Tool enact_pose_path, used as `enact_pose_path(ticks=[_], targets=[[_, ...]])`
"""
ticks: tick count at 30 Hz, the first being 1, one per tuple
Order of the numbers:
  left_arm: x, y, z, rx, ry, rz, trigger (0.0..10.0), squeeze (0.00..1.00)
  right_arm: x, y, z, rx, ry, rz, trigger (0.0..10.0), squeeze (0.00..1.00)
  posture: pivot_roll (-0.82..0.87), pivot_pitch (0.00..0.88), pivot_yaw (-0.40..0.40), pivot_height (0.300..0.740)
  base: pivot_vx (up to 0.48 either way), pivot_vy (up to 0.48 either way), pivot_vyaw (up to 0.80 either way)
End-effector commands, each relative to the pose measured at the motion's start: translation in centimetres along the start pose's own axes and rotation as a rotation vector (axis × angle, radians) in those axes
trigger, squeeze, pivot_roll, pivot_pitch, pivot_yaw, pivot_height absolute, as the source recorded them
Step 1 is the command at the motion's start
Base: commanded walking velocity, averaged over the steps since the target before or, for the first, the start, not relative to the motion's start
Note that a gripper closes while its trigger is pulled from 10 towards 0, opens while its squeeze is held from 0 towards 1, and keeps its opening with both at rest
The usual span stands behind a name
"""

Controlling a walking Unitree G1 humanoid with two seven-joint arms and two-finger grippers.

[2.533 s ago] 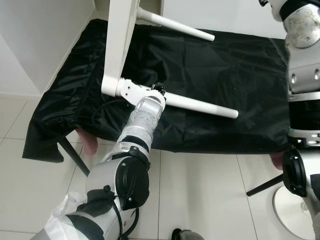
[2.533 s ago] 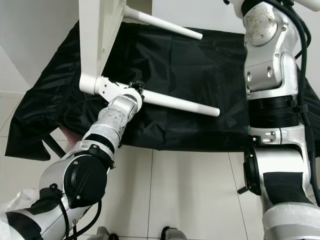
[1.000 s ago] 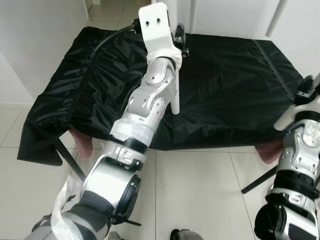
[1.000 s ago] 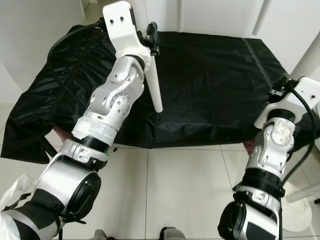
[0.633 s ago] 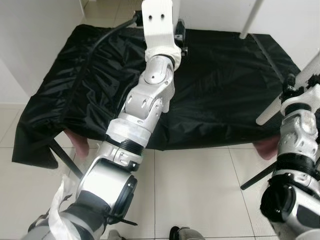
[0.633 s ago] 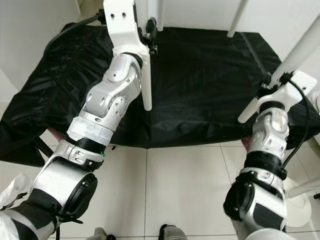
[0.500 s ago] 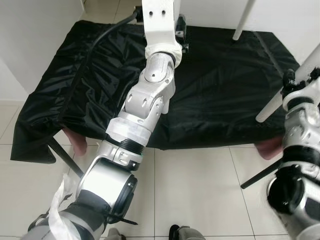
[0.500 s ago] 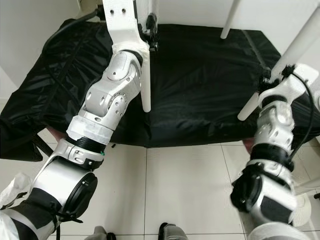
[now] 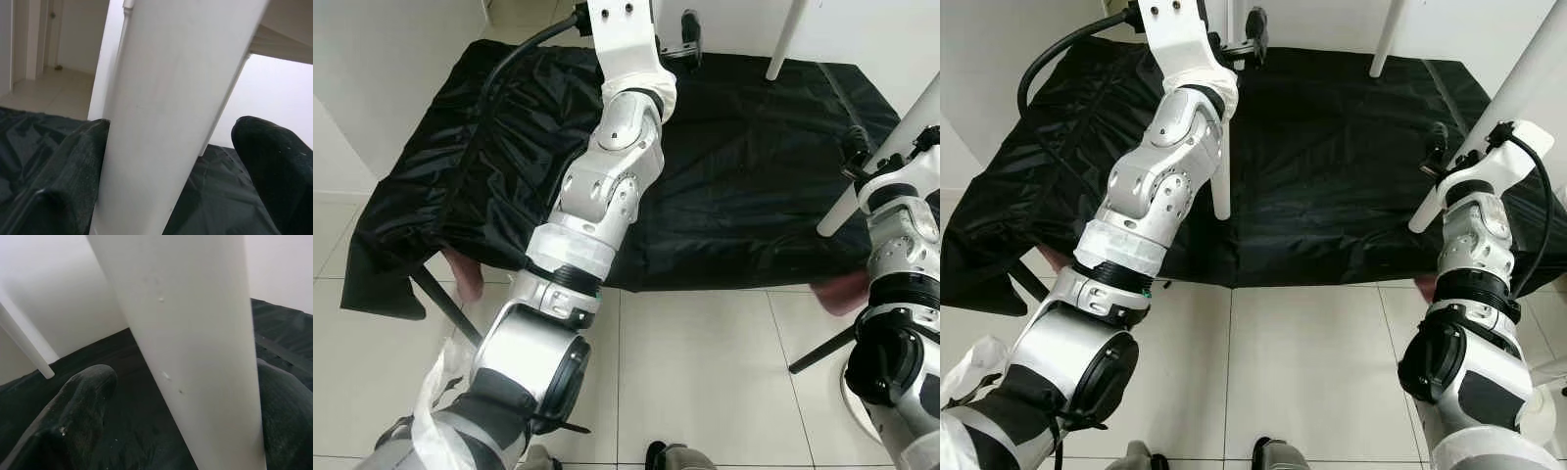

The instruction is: Building children table

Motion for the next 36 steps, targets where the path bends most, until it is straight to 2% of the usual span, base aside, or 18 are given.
enact_pose_path(ticks=[1,3,6,7,9,11,12,14,16,18,19,20,24,26,28,31,36], targets=[[-0.3,1.2,4.6,-0.351,-0.026,-0.054,10.0,0.00,-1.6,0.4,-2.1,0.081,-0.011,-0.029,10.0,0.00,-0.01,0.152,0.005,0.740,0.000,0.000,0.00],[-0.3,1.2,4.6,-0.351,-0.026,-0.054,10.0,0.00,-1.6,0.4,-2.1,0.081,-0.011,-0.029,10.0,0.00,-0.01,0.152,0.005,0.740,0.000,0.000,0.00],[-0.8,2.3,4.3,-0.394,-0.039,-0.065,10.0,0.00,-1.6,0.9,-2.0,0.065,0.018,0.020,10.0,0.00,-0.01,0.153,0.005,0.740,0.000,0.000,0.00],[-1.0,2.9,3.9,-0.413,-0.057,-0.064,10.0,0.00,-1.2,1.3,-1.8,0.041,0.054,0.076,10.0,0.00,-0.01,0.156,0.005,0.740,0.000,0.000,0.00],[-1.0,2.9,3.9,-0.413,-0.057,-0.064,10.0,0.00,-1.2,1.3,-1.8,0.041,0.054,0.076,10.0,0.00,-0.01,0.156,0.005,0.740,0.000,0.000,0.00],[-1.5,4.1,2.6,-0.426,-0.133,-0.053,10.0,0.00,-0.6,2.5,-0.9,-0.027,0.022,0.186,10.0,0.00,-0.01,0.155,0.004,0.740,0.000,0.000,0.00],[-1.5,4.1,2.6,-0.426,-0.133,-0.053,10.0,0.00,-0.6,2.5,-0.9,-0.027,0.022,0.186,10.0,0.00,-0.01,0.155,0.004,0.740,0.000,0.000,0.00],[-1.6,4.7,1.6,-0.405,-0.201,-0.030,10.0,0.00,-0.4,3.3,-0.2,-0.069,-0.025,0.244,10.0,0.00,-0.01,0.154,0.004,0.740,0.000,0.000,0.00],[-1.6,4.7,1.6,-0.405,-0.201,-0.030,10.0,0.00,-0.4,3.3,-0.2,-0.069,-0.025,0.244,10.0,0.00,-0.01,0.154,0.004,0.740,0.000,0.000,0.00],[-1.4,5.2,0.9,-0.379,-0.322,0.006,10.0,0.00,-0.4,4.1,0.1,-0.083,-0.097,0.286,10.0,0.00,0.00,0.152,0.009,0.740,0.000,0.000,0.00],[-1.4,5.2,0.9,-0.379,-0.322,0.006,10.0,0.00,-0.4,4.1,0.1,-0.083,-0.097,0.286,10.0,0.00,0.00,0.152,0.009,0.740,0.000,0.000,0.00],[-1.3,5.8,0.7,-0.385,-0.413,0.041,10.0,0.00,-0.3,4.6,0.3,-0.088,-0.148,0.312,10.0,0.00,0.01,0.153,0.012,0.740,0.000,0.000,0.00],[-1.3,5.9,0.6,-0.379,-0.422,0.051,10.0,0.00,-0.2,4.6,0.5,-0.093,-0.165,0.322,10.0,0.00,0.01,0.153,0.012,0.740,0.000,0.000,0.00],[-1.0,6.2,0.3,-0.362,-0.427,0.060,10.0,0.00,-0.1,4.8,0.9,-0.110,-0.195,0.334,10.0,0.00,0.01,0.151,0.012,0.740,0.000,0.000,0.00],[-1.1,7.0,0.0,-0.371,-0.411,0.044,10.0,0.00,0.0,5.1,1.1,-0.121,-0.199,0.350,10.0,0.00,0.02,0.150,0.013,0.740,0.000,0.000,0.00],[-1.1,7.3,-0.1,-0.383,-0.398,0.038,10.0,0.00,0.0,5.2,1.2,-0.127,-0.200,0.355,10.0,0.00,0.02,0.150,0.013,0.740,0.000,0.000,0.00],[-1.7,8.5,-0.8,-0.404,-0.406,0.002,10.0,0.00,0.0,5.8,1.7,-0.181,-0.150,0.363,10.0,0.00,0.02,0.145,0.009,0.740,0.000,0.000,0.00]])
Point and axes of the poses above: a point about 5 cm out from each wrist's last joint towards the gripper, its own y axis pointing back from the gripper into the wrist, its own x axis along the axis of the wrist's last joint, z = x × y, the point moved 3 cm from there along -y, pointing out of the wrist towards the gripper, and after that the axes turned 13 degrees about y, right-handed, at the moved point
